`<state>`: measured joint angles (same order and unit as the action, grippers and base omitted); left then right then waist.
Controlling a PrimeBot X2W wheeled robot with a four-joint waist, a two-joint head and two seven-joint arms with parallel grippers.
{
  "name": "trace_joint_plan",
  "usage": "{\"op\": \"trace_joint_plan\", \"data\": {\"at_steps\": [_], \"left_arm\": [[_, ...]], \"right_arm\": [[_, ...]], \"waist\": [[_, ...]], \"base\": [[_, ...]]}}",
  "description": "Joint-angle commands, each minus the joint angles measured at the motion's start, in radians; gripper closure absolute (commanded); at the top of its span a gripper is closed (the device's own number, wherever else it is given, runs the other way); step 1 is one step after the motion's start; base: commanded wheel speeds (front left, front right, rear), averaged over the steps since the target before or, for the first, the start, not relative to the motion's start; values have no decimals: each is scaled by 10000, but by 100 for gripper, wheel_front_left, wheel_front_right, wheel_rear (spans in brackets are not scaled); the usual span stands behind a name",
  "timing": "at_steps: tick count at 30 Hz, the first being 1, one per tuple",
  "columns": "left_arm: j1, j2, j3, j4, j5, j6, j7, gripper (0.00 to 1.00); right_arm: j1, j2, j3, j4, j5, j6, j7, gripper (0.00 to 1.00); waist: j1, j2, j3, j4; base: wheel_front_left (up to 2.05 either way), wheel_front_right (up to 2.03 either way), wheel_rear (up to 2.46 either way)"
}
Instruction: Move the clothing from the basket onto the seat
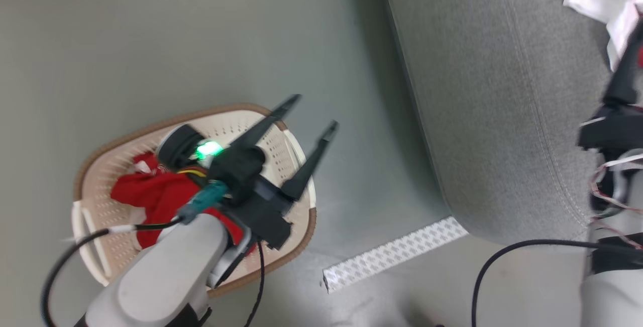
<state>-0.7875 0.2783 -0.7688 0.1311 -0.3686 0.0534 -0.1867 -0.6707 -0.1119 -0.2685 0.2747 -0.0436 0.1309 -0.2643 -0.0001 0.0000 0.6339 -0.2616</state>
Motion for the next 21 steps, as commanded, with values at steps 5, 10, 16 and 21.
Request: {"op": "trace_joint_plan", "data": {"at_steps": [5,10,16,21], "left_arm": [[550,-56,530,260,-329,413,-497,0],[1162,-169,1384,395,-601,988,-747,0],[2272,-396,2883,-231,-347,1592,-788,0],[3377,-623,4174,-859,-40,1712,-794,0]], "right_arm": [[328,184,1171,82,520,-3,-8,0],[539,81,2727,-7,1051,-3,-8,0],[893,-282,4726,-176,1996,-3,-8,0],[1185,-447,5768,-405,2490,-3,-8,0]], "waist": [[1,0,-1016,731],[1,0,-1700,1187],[1,0,-2608,1704],[1,0,-3255,2060]], "base": [[0,0,0],[0,0,0],[0,0,0],[0,0,0]]}}
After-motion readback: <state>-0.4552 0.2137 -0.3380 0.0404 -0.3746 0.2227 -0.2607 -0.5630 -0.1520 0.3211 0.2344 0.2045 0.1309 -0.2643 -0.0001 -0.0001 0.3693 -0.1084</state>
